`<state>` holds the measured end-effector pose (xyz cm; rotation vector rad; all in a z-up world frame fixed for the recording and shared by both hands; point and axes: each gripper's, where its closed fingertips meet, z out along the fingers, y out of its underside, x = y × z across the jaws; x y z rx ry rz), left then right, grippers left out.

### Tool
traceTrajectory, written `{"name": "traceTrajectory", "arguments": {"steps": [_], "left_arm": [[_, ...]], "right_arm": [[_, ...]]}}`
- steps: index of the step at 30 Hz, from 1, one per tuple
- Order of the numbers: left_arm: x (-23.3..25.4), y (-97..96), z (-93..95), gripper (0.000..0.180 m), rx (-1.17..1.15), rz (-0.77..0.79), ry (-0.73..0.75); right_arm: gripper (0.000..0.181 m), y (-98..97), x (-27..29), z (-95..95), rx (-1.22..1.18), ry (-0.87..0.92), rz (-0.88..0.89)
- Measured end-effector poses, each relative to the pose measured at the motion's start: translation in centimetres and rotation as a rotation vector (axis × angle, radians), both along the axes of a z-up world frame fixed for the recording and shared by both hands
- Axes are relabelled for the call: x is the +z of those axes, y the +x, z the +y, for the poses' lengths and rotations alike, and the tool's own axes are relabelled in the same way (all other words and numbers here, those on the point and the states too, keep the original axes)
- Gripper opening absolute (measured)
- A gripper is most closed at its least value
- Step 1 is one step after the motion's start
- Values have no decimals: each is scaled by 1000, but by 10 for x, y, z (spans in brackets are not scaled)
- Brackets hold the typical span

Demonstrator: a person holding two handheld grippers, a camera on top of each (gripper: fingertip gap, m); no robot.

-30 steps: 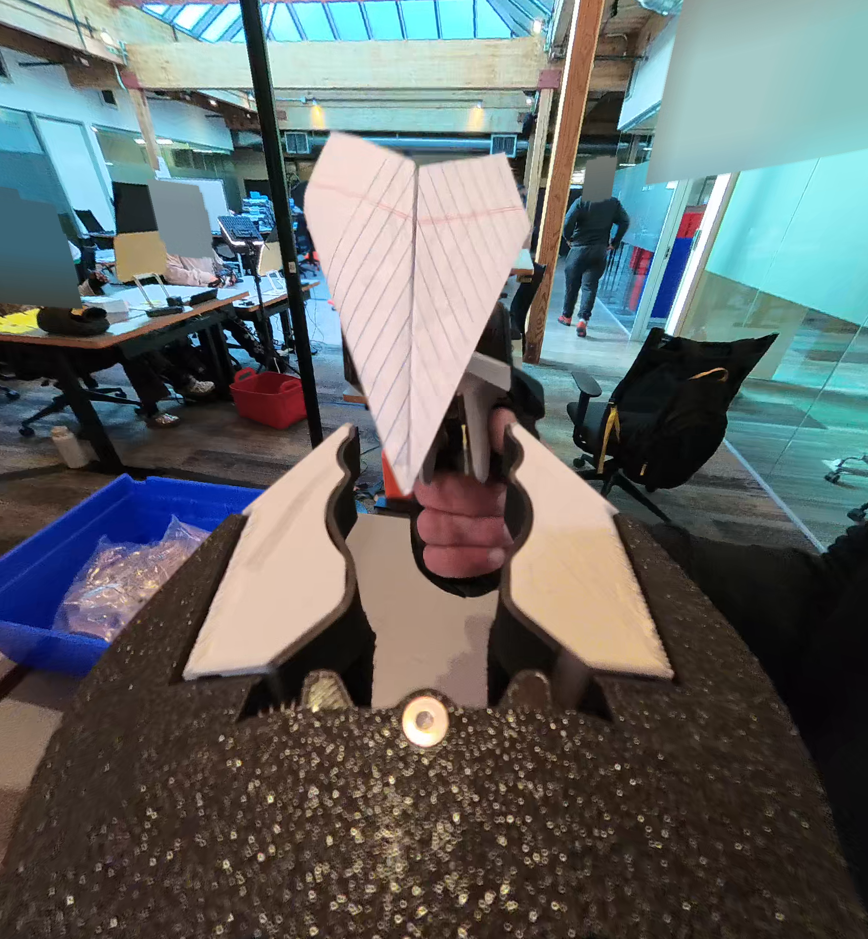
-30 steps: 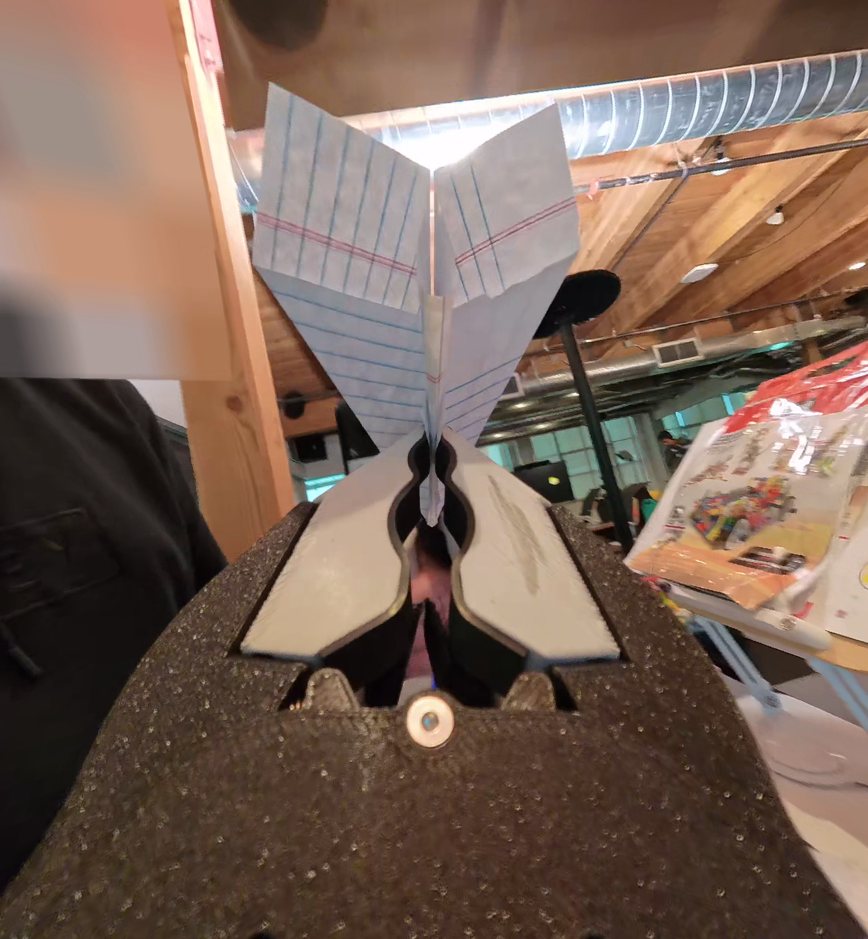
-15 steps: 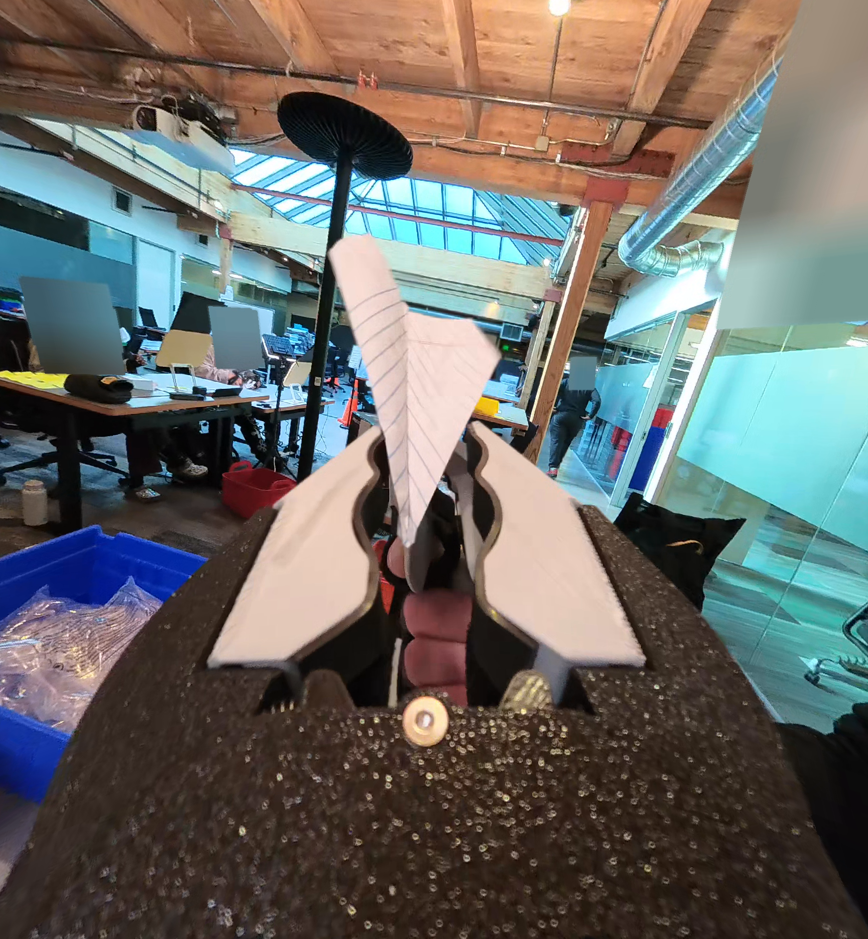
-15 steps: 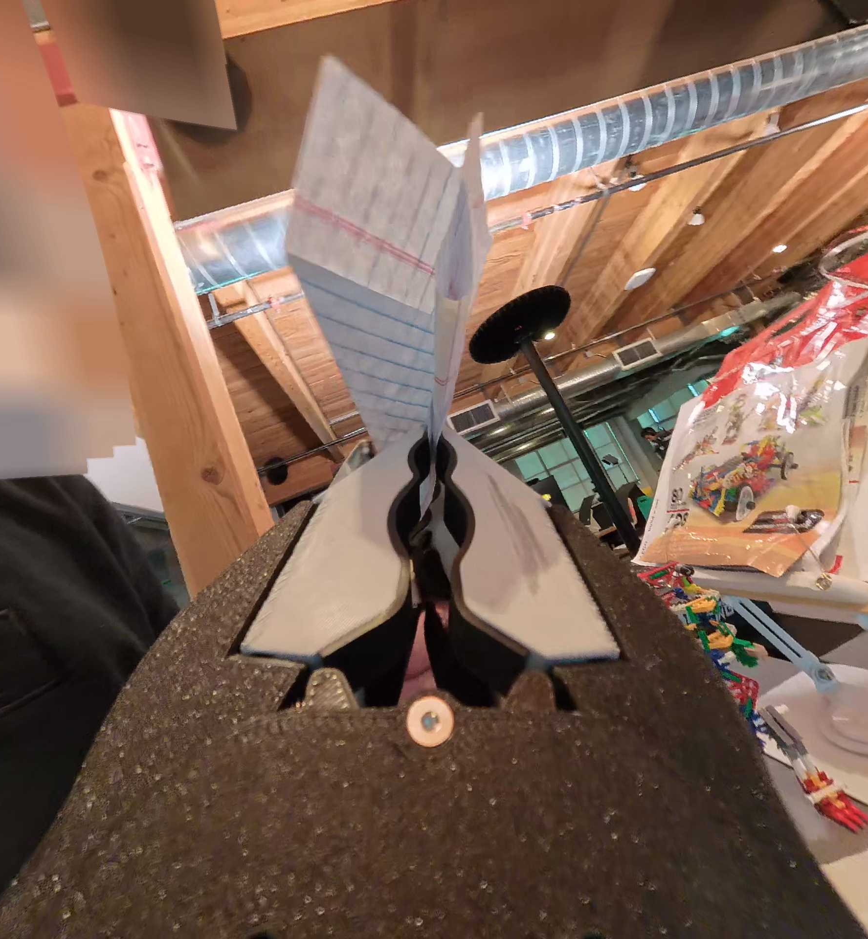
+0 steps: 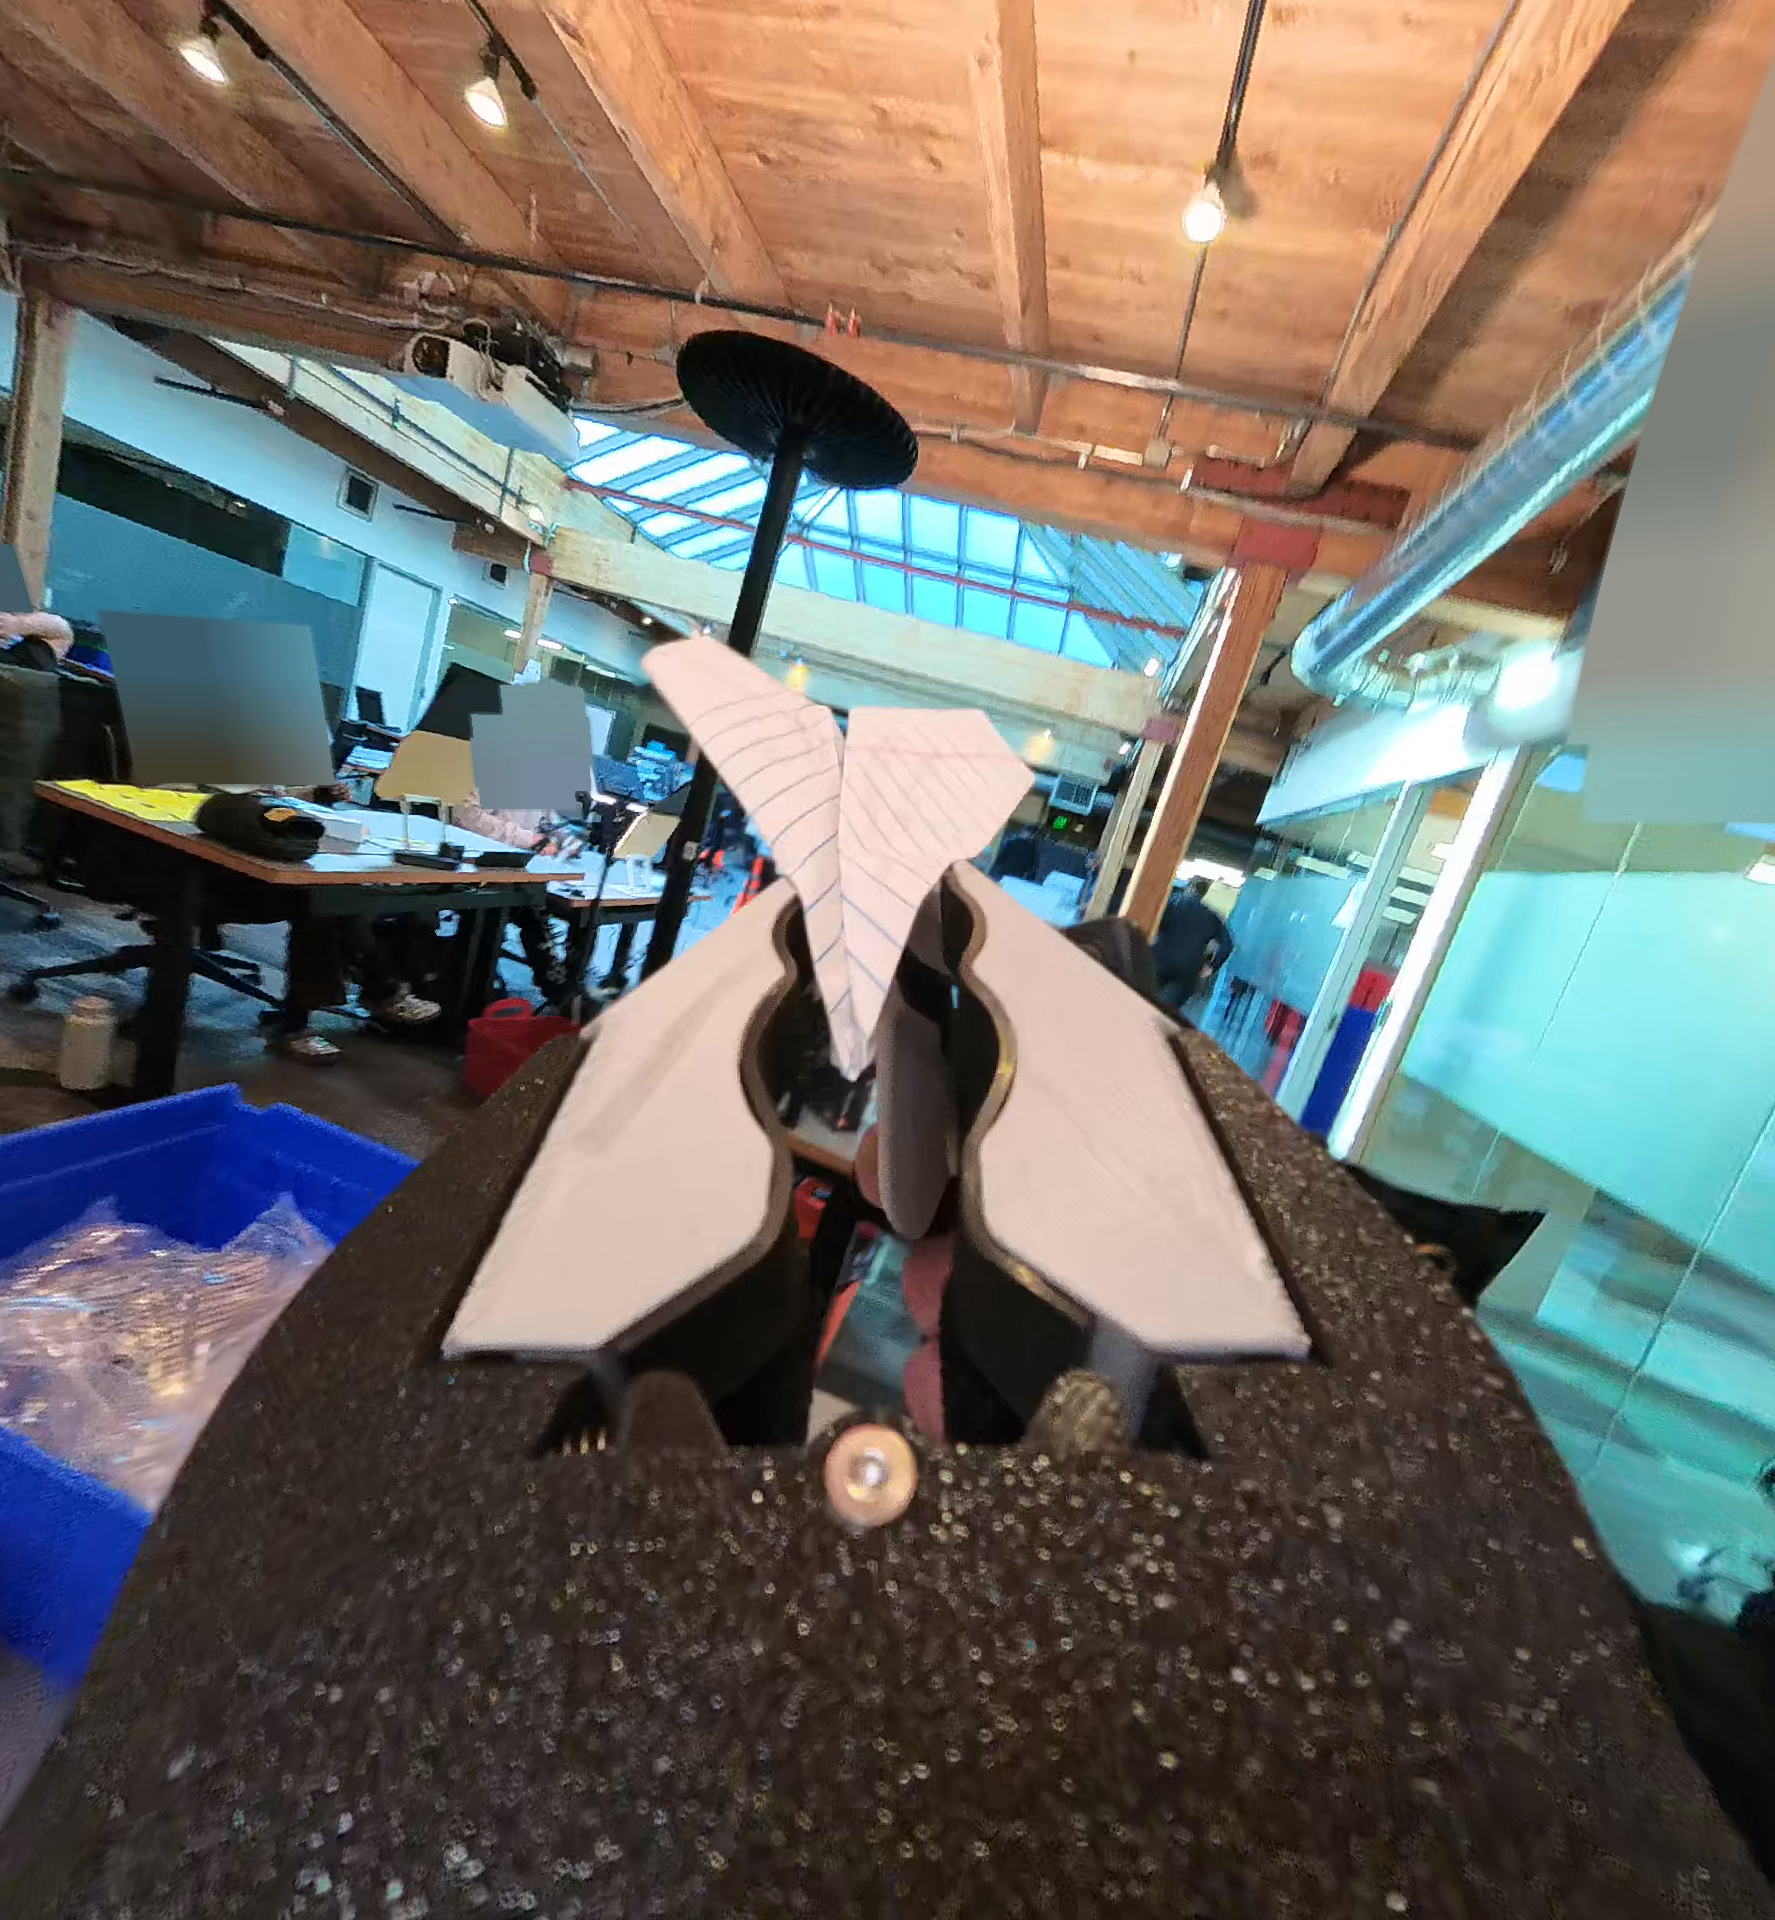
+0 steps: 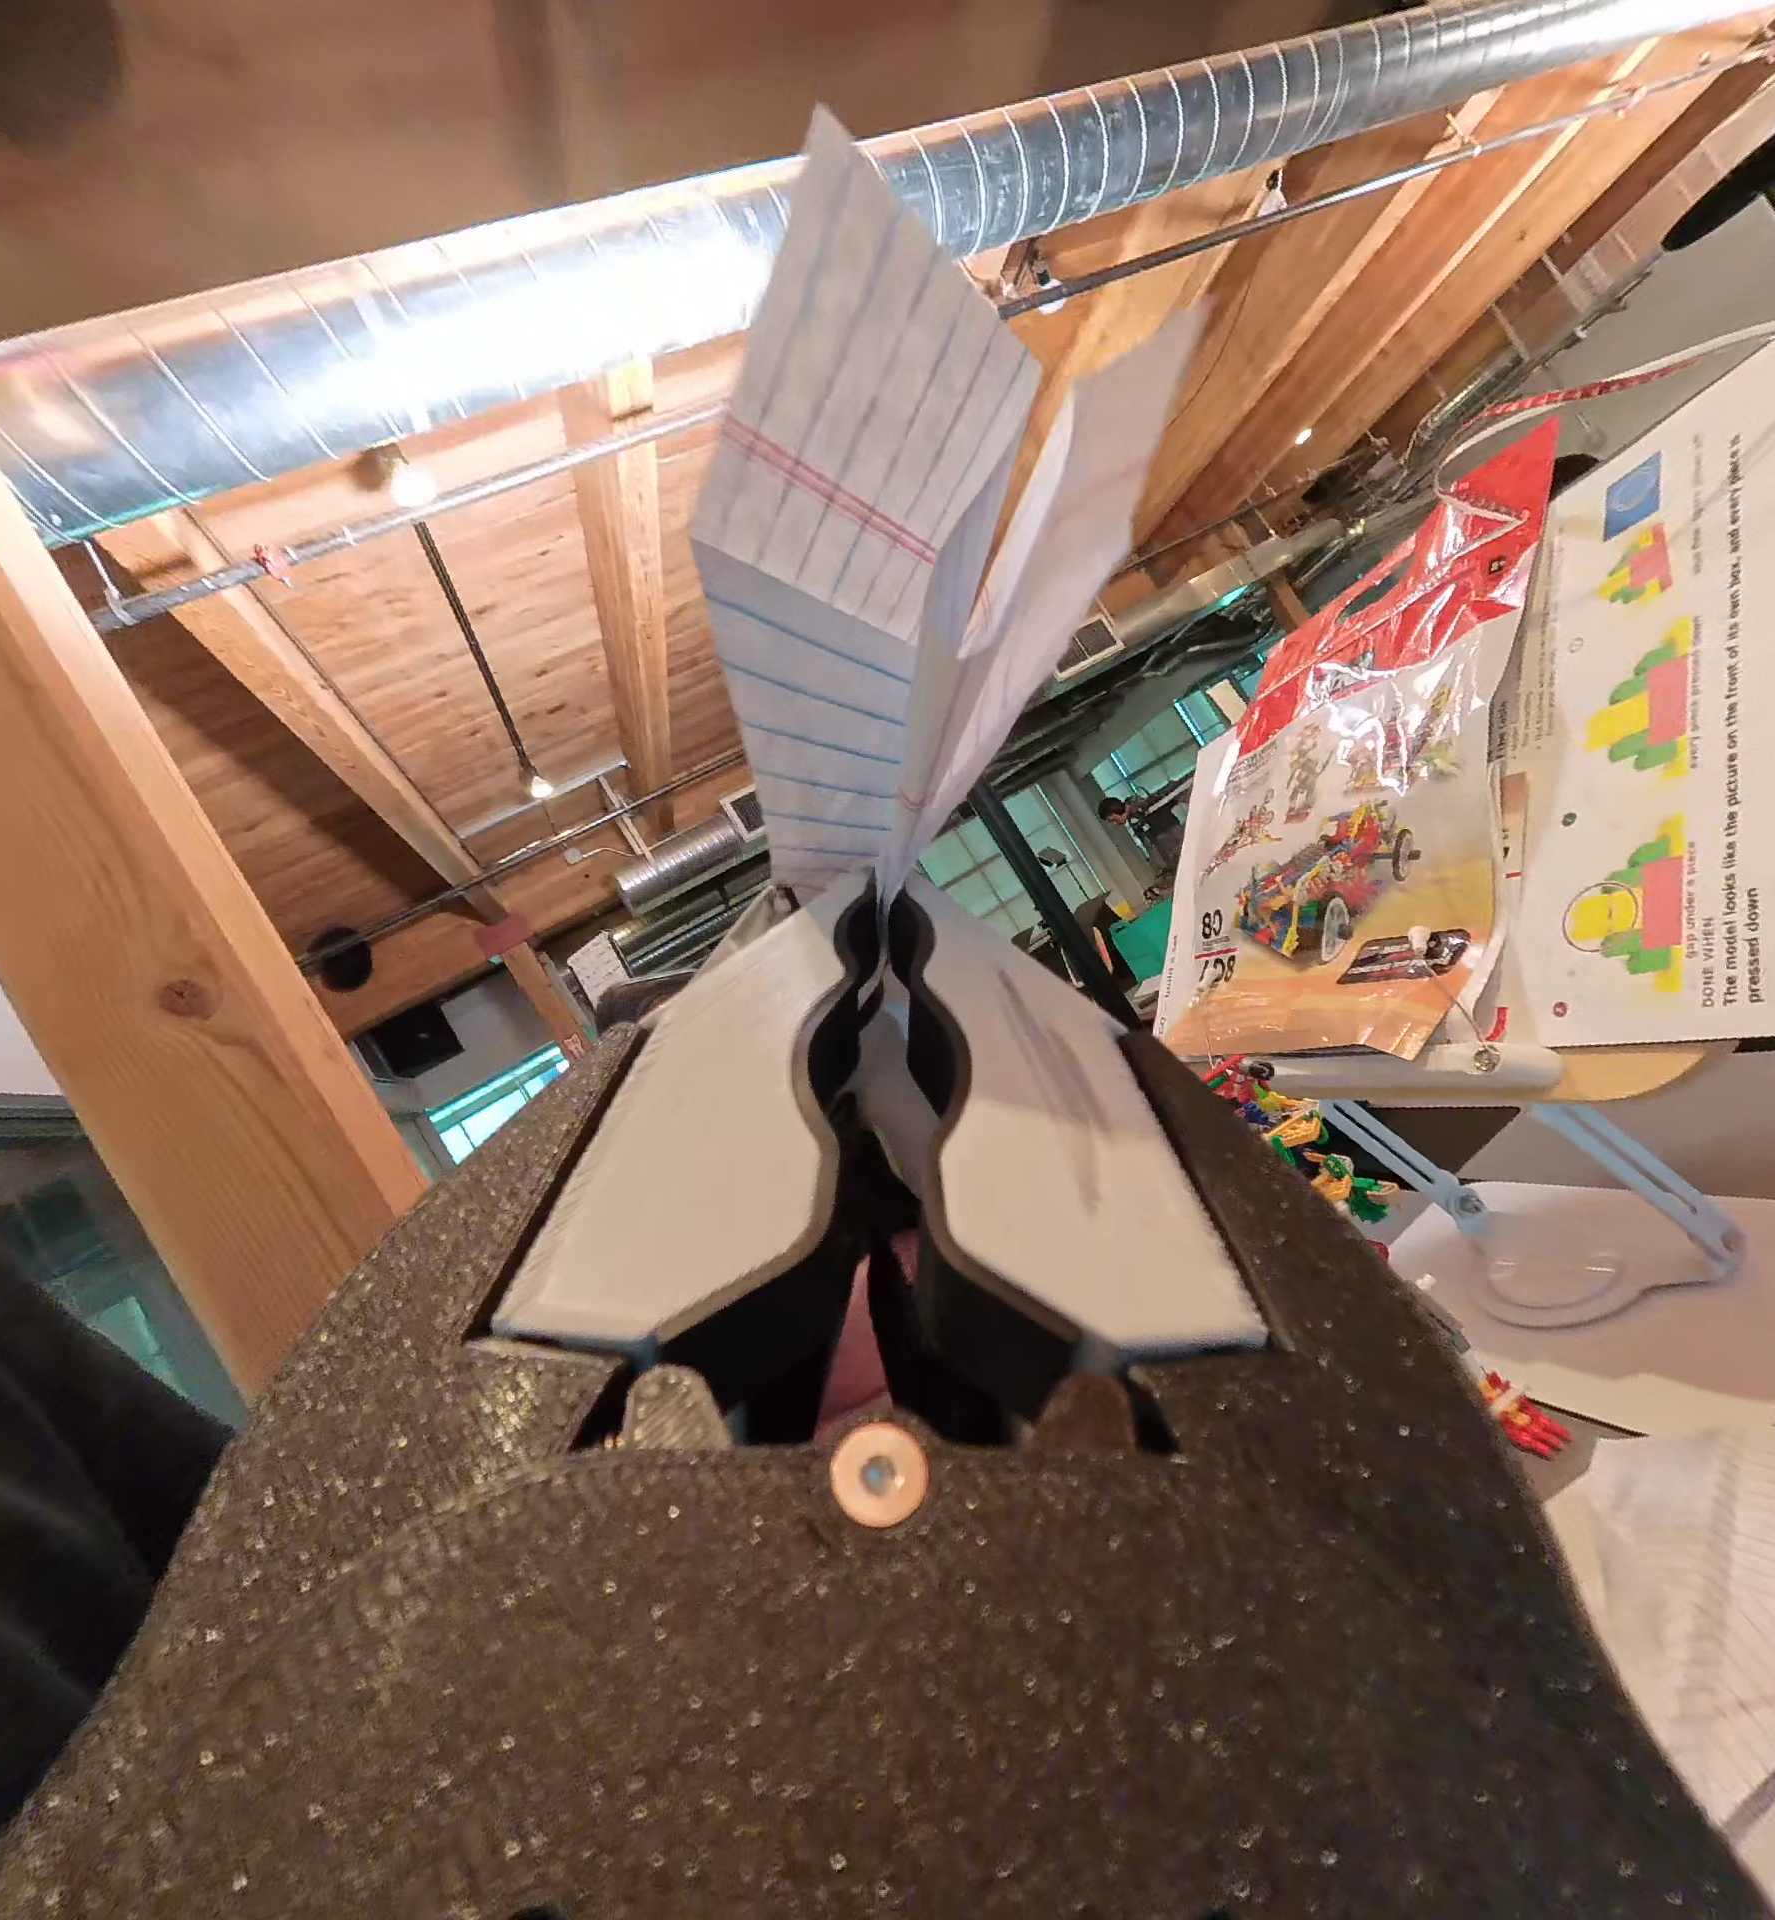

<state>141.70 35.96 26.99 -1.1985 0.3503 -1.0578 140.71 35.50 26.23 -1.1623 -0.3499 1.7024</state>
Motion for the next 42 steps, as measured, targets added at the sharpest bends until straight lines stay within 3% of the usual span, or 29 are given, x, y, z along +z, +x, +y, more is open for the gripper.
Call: {"name": "traceTrajectory", "arguments": {"steps": [8, 15, 19, 22, 25, 29, 36, 37, 40, 42], "left_arm": [[10, -6, 6, 14, -123, -281, -112], [10, -3, 10, 0, -183, -384, -160], [13, -4, 12, 0, -187, -388, -150], [14, -3, 12, 0, -201, -387, -136], [12, 4, 11, 15, -234, -376, -138], [10, 11, 9, 0, -222, -339, -116], [13, 15, 4, 0, -228, -291, -64], [13, 16, 4, 0, -231, -283, -68], [14, 18, 2, 18, -221, -240, -44], [16, 22, -3, 14, -249, -234, -34]], "right_arm": [[0, 1, 3, 0, -22, 16, -20], [1, 7, 3, 3, -29, 11, -13], [8, 20, 5, 7, -47, 25, 2], [0, 23, 5, 11, -68, 53, -27], [0, 26, 6, 14, -65, 46, 8], [0, 30, 9, 11, -24, 46, 71], [7, 31, 10, 6, 26, 66, 108], [0, 32, 11, 4, 32, 85, 113], [0, 34, 13, 4, 0, 119, 112], [0, 36, 16, 2, 14, 130, 148]]}}
